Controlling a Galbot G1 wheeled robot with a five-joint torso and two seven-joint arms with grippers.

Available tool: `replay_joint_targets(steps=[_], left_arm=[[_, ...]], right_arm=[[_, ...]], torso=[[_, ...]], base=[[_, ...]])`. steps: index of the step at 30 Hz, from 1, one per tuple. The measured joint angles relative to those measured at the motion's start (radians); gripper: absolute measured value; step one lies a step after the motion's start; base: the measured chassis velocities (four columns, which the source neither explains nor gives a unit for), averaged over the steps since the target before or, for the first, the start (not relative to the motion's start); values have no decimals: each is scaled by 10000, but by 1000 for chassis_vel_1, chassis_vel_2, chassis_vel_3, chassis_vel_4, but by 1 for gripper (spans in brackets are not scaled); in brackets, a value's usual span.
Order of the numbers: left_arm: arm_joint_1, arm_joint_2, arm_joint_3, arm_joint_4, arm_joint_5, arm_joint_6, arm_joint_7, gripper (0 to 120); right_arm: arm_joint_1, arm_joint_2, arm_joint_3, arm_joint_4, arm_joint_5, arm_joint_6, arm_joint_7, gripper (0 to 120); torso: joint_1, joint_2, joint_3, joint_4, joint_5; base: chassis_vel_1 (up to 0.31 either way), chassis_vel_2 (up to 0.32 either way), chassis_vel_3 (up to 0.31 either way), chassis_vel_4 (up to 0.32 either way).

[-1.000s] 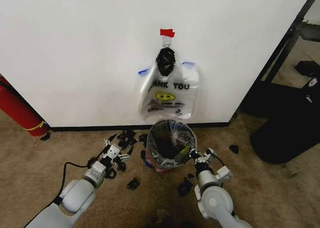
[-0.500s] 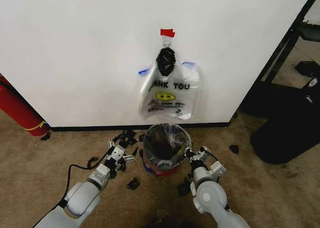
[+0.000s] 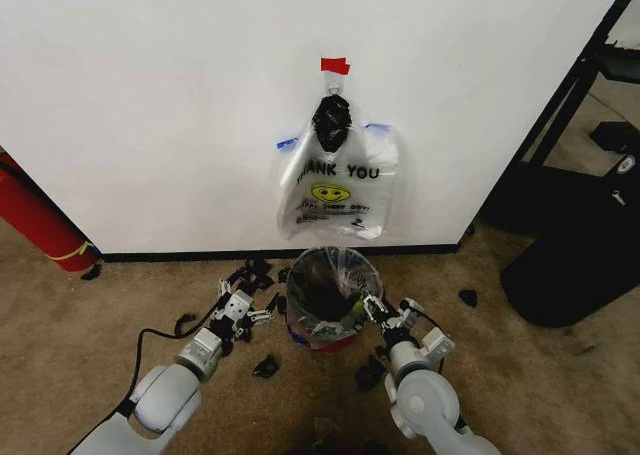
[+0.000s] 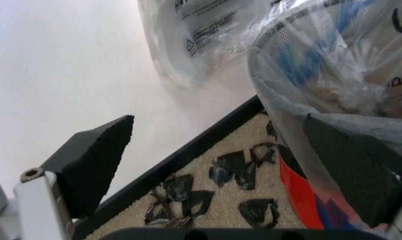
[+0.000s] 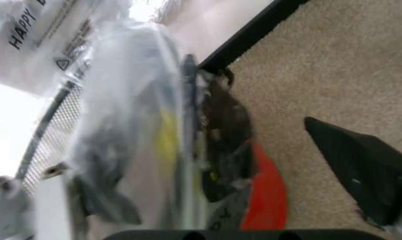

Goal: Pick up the garbage bag from the wall and place it over the trash bin.

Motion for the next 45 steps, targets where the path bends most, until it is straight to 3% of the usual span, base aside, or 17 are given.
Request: replay_joint_targets(steps=[1, 5, 9, 13, 15, 16, 17, 27, 37, 45], left_arm=[[27, 0, -16, -4, 15, -14, -9, 100], [91, -24, -29, -4, 35, -181, -26, 100], [28, -174, 143, 84, -476, -1537, 260, 100], [0, -199, 169, 98, -556, -1730, 370, 100], [-399, -338, 436, 355, -1337, -3169, 1963, 100], [-399, -338, 436, 355, -1337, -3169, 1963, 100], [-591, -337, 540, 580, -1552, -3448, 2595, 100], [-703, -830, 927, 1466, -1060, -3724, 3398, 100], [-784, -1805, 1639, 2013, -431, -3599, 2709, 100], [-944, -1953, 1727, 2267, 61, -3329, 2499, 100]], right_arm=[[-107, -115, 67, 67, -86, -110, -49, 98], [-175, -238, 261, 103, -52, -474, -263, 100], [-114, -241, 446, 33, -4, -921, -444, 100], [-111, -241, 460, 26, -7, -951, -470, 100], [-49, -224, 574, -17, 16, -1109, -666, 100], [-49, -224, 574, -17, 16, -1109, -666, 100], [19, -138, 614, 13, 327, -1103, -650, 100], [271, 384, 456, -16, 840, -974, -166, 100], [75, 391, 456, -32, 504, -899, -136, 100], [-110, 408, 481, 114, 364, -769, -137, 100]], torso=[[0, 0, 0, 0, 1], [0, 0, 0, 0, 2], [0, -2, 0, 1, 1], [0, -2, 0, 2, 1], [0, -1, 0, 0, 0], [0, -1, 0, 0, 0], [0, -2, 0, -2, 1], [0, -2, 0, -1, 0], [0, -2, 0, 0, 1], [0, -1, 0, 0, 2]], base=[[0, 0, 0, 0], [0, 0, 0, 0], [0, 0, 0, 0], [0, 0, 0, 0], [0, 0, 0, 0], [0, 0, 0, 0], [0, 0, 0, 0], [0, 0, 0, 0], [0, 0, 0, 0], [0, 0, 0, 0]])
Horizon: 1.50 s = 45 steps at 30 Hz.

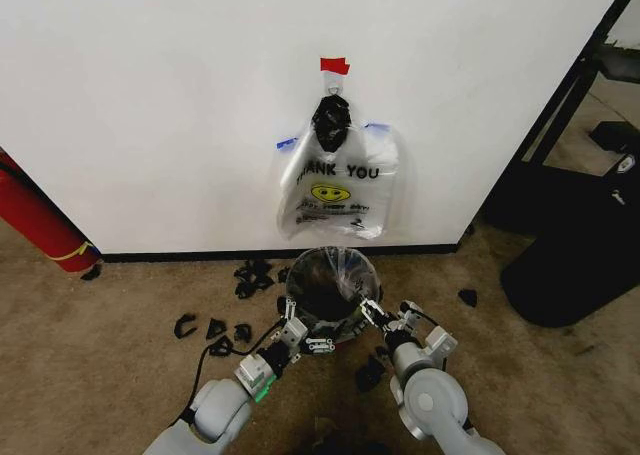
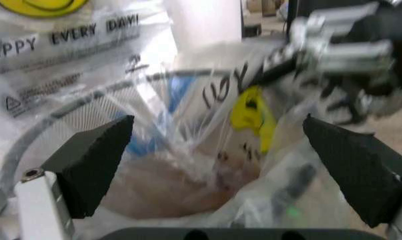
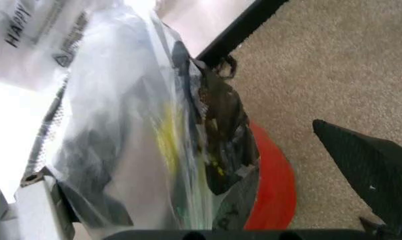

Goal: Pick up the garbage bag from the wall and place it over the trash bin.

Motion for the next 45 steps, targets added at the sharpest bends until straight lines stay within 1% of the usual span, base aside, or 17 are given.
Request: replay_joint_targets(steps=[12, 28, 33, 35, 36, 37, 38, 39, 41, 42, 43, 44, 45], left_arm=[[14, -266, -168, 301, 719, 50, -276, 100], [-44, -352, -246, 556, 865, 80, -308, 100], [17, -313, -292, 445, 875, 98, -317, 100], [271, -124, -356, -176, 764, 204, -333, 100], [335, -56, -371, -371, 730, 243, -332, 100], [335, -56, -371, -371, 730, 243, -332, 100], [425, 53, -400, -723, 677, 302, -335, 100], [452, 81, -400, -835, 663, 319, -329, 100], [581, 220, -418, -1278, 591, 382, -292, 100], [638, 305, -483, -1552, 508, 396, -290, 100], [679, 363, -540, -1729, 424, 401, -299, 100], [679, 363, -540, -1729, 424, 401, -299, 100], [722, 415, -587, -1879, 342, 403, -315, 100]], right_arm=[[-233, -227, 89, 705, 99, -41, 175, 100], [-430, -370, 248, 1267, 240, -38, 234, 100], [-512, -378, 186, 1473, 123, 71, 140, 100], [-894, -571, -111, 1782, -967, 797, -1002, 100], [-1008, -656, -160, 1849, -1281, 992, -1469, 100], [-1008, -656, -160, 1849, -1281, 992, -1469, 100], [-1142, -806, -202, 1899, -1800, 1280, -2171, 100], [-1176, -856, -205, 1901, -1972, 1388, -2413, 100], [-1255, -1132, -108, 1706, -2773, 2084, -3890, 100], [-1211, -1308, 131, 1297, -3129, 2761, -5305, 100], [-1141, -1413, 412, 909, -3205, 3213, -6524, 100], [-1141, -1413, 412, 909, -3205, 3213, -6524, 100], [-1063, -1487, 766, 514, -3210, 3490, -7599, 100]], torso=[[-1, 1, -1, 0, -1], [-1, 1, 0, -1, -2], [0, 1, 0, 0, -2], [0, 0, 2, 2, -2], [0, 0, 2, 2, -1], [0, 0, 2, 2, -1], [0, 0, 2, 4, 3], [0, 1, 1, 2, 3], [0, 0, 1, 0, -4], [0, 0, 1, 1, 0], [0, 1, 1, 1, 3], [0, 1, 1, 1, 3], [0, 0, 1, 2, 2]], base=[[0, 0, 0, 0], [0, 0, 0, 0], [0, 0, 0, 0], [0, 0, 0, 0], [0, 0, 0, 0], [0, 0, 0, 0], [0, 0, 0, 0], [0, 0, 0, 0], [0, 0, 0, 0], [0, 0, 0, 0], [0, 0, 0, 0], [0, 0, 0, 0], [0, 0, 0, 0]])
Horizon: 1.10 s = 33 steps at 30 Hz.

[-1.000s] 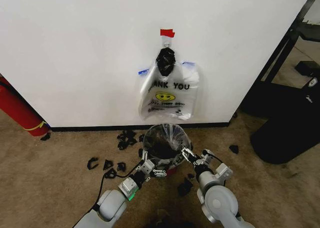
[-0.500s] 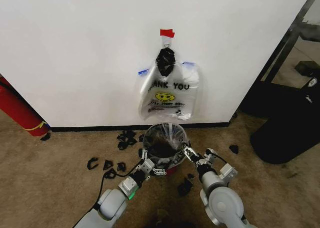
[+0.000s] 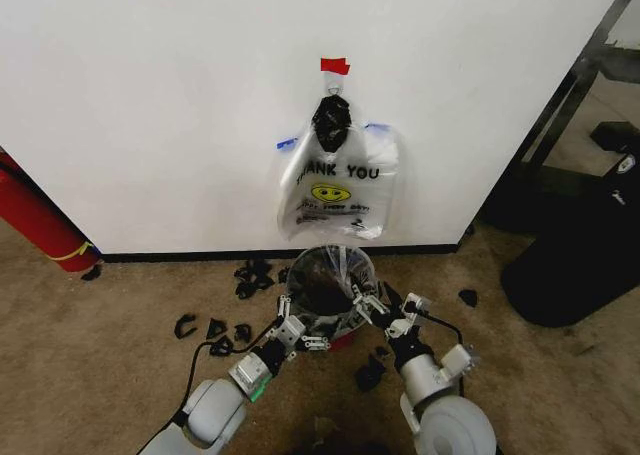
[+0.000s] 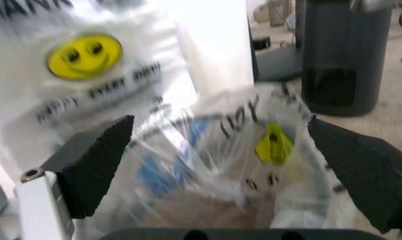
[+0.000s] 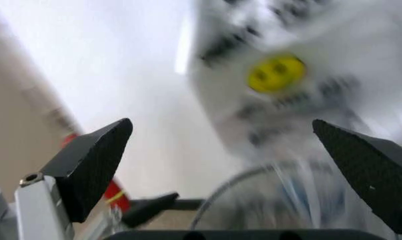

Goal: Pick up the garbage bag from the wall and place it over the trash bin.

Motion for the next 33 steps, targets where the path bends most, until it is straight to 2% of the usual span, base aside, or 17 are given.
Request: replay_joint_targets(steps=[1, 2, 3, 5, 6, 7, 8, 10, 14, 18, 23, 26, 30, 33], left_arm=[[50, 48, -48, -141, -83, 0, -29, 100], [75, 72, -78, -200, -116, 0, -50, 100], [193, 192, -255, -407, -229, 0, -181, 100], [302, 296, -413, -524, -307, -16, -305, 100], [302, 296, -413, -524, -307, -16, -305, 100], [387, 379, -513, -616, -385, -31, -394, 100], [402, 404, -527, -636, -411, -32, -418, 100], [505, 456, -636, -771, -489, -43, -529, 100], [625, 375, -799, -871, -489, -55, -601, 100], [864, 44, -1135, -1025, -446, -64, -694, 100], [1057, -151, -1405, -1184, -425, -82, -744, 100], [950, -125, -1342, -1185, -425, -83, -748, 100], [923, -140, -1301, -1185, -421, -77, -740, 100], [957, -214, -1260, -1186, -347, -63, -711, 100]], right_arm=[[88, -50, 429, -447, 9, 180, -1079, 100], [134, -68, 633, -652, 18, 239, -1560, 100], [409, -116, 1551, -1638, 62, 422, -3716, 100], [733, -109, 2295, -2554, 1, 537, -5577, 100], [733, -109, 2295, -2554, 1, 537, -5577, 100], [947, -95, 2878, -3162, -63, 541, -6827, 100], [1007, -92, 3066, -3351, -95, 538, -7193, 100], [1265, -118, 4050, -4422, -706, 421, -8845, 100], [1459, -186, 4153, -5141, -1144, 502, -9176, 100], [1813, -58, 3686, -5944, -1117, 829, -8662, 100], [2509, 91, 3279, -7037, -740, 1036, -8791, 98], [2648, 162, 3340, -7270, -315, 786, -9370, 84], [2777, 191, 3381, -7375, -387, 595, -9792, 75], [3036, 235, 3265, -7737, -274, 335, -10237, 59]], torso=[[0, 0, 0, 0, -3], [0, 0, 0, -1, -3], [0, 1, -1, -3, -1], [0, 0, 0, -3, 3], [0, 0, 0, -3, 3], [0, 0, 0, 3, 2], [0, 0, 0, 3, 3], [0, 0, 0, -6, -4], [0, 0, -1, -6, -3], [0, 0, -1, -2, -3], [0, 0, -1, 5, -1], [0, 0, -1, -6, -3], [0, 0, -1, -4, -4], [0, 0, -1, -3, -3]], base=[[0, 0, 0, 0], [0, 0, 0, 0], [0, 0, 0, 0], [0, 0, 0, 0], [0, 0, 0, 0], [0, 0, 0, 0], [0, 0, 0, 0], [0, 0, 0, 0], [0, 0, 0, 0], [0, 0, 0, 0], [0, 0, 0, 0], [0, 0, 0, 0], [0, 0, 0, 0], [0, 0, 0, 0]])
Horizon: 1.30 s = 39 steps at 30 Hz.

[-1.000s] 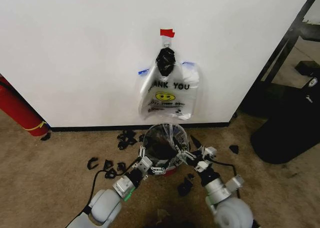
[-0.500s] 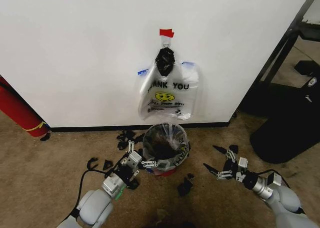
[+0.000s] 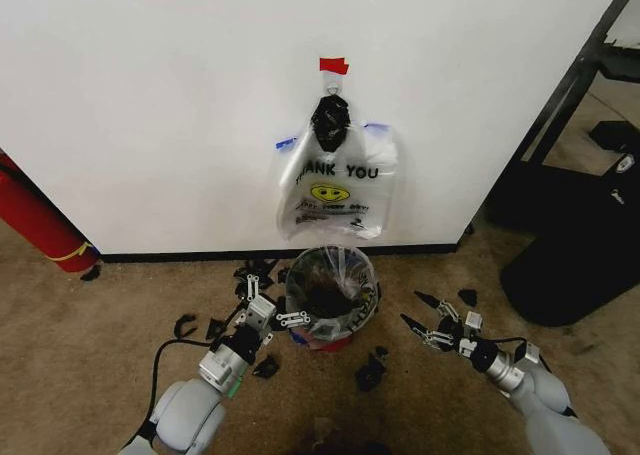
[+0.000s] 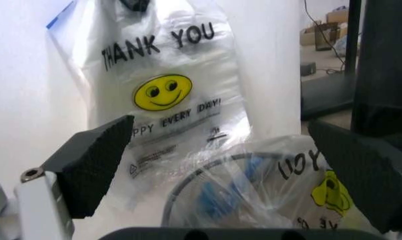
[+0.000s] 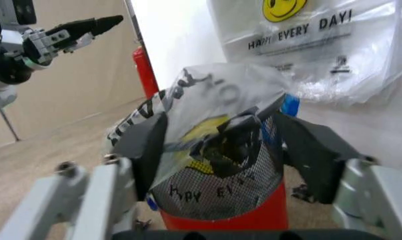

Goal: Pick up the garbage bag from the wall and place it over the trash bin.

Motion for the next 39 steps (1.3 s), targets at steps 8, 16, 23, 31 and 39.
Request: replay_joint_targets(steps=[8, 16, 23, 31, 39], left_arm=[[53, -33, 14, 0, 94, 17, 22, 100], [-10, 5, 35, 9, 103, 130, 29, 100], [-38, 53, 34, 36, 87, 154, 31, 100], [-11, 71, 2, 34, 81, 154, 31, 100], [68, 23, 10, 20, 125, 147, 36, 100]], right_arm=[[477, 26, -250, -703, -434, 342, -68, 79], [745, 146, -773, -878, -982, 1015, 631, 98], [1034, 310, -1160, -1117, -1362, 1256, 1005, 84], [1343, 462, -1269, -1464, -1424, 1307, 1076, 55], [1351, 448, -1217, -1493, -1396, 1386, 1073, 26]], torso=[[0, 0, 0, 1, 0], [0, 0, 0, 0, -1], [0, 0, 0, 1, -1], [0, 0, 0, 1, -1], [0, 0, 0, 1, -1]], base=[[0, 0, 0, 0], [0, 0, 0, 0], [0, 0, 0, 0], [0, 0, 0, 0], [0, 0, 0, 0]])
